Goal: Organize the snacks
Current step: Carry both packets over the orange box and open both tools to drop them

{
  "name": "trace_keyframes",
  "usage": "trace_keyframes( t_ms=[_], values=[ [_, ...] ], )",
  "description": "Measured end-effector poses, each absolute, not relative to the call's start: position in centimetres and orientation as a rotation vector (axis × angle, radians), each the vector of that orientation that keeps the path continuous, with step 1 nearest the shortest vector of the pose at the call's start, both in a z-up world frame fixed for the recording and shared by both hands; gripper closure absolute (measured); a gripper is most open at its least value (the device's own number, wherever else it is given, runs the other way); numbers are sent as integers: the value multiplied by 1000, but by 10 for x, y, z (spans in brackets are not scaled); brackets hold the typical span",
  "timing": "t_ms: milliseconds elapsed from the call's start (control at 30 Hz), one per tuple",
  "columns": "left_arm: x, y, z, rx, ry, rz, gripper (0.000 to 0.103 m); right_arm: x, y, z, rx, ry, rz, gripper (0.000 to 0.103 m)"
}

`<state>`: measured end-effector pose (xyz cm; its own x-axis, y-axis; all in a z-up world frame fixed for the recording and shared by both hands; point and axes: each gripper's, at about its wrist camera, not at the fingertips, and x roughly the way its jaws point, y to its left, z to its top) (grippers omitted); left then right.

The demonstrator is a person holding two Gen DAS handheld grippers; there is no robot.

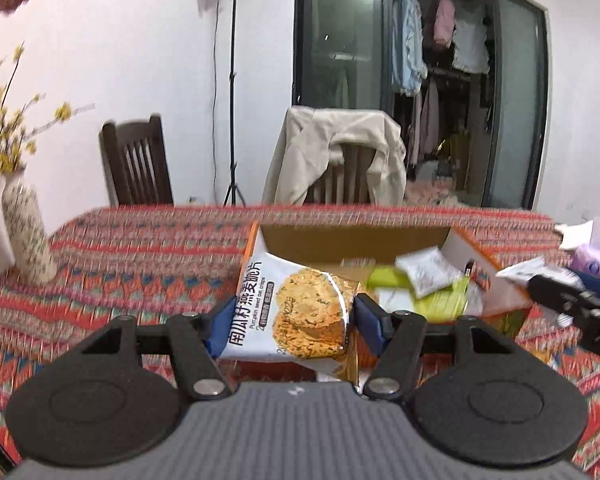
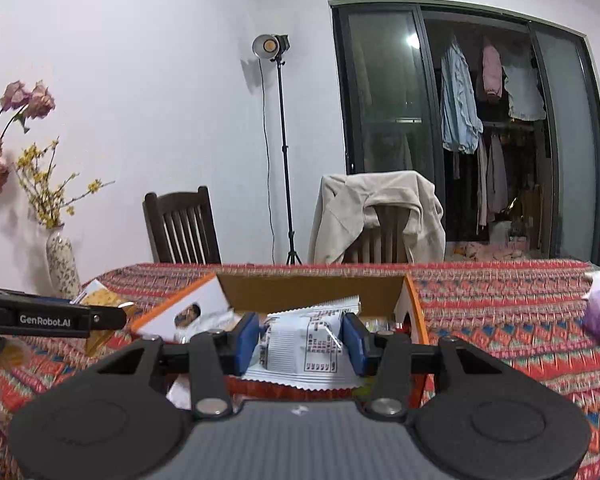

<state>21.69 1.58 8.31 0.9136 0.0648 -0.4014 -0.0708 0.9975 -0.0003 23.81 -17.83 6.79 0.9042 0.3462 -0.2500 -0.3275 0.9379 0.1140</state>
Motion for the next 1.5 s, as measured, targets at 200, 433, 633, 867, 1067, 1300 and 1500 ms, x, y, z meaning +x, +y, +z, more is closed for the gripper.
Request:
trace_keyframes(
  t_ms=[200, 433, 633, 867, 1067, 1300, 1500],
  values=[
    [245, 4, 106, -35, 360, 54, 39, 271, -173, 90, 74, 252, 329, 58],
    [287, -7, 113, -59, 345, 58, 39, 316, -170, 98, 94, 256, 282, 58],
    [323, -9, 100, -80, 362, 95, 39, 352, -172, 84, 129, 271, 235, 58],
    [347, 6, 71, -88, 401, 123, 39, 370, -174, 57, 126, 296, 237, 58],
    [348, 10, 58, -89, 398, 125, 27, 376, -169, 42, 101, 347, 265, 55],
    [345, 22, 55, -148, 382, 150, 0, 370, -172, 35, 117, 359, 255, 0],
    [343, 24, 56, -158, 386, 159, 0, 369, -172, 34, 116, 364, 245, 0]
  ],
)
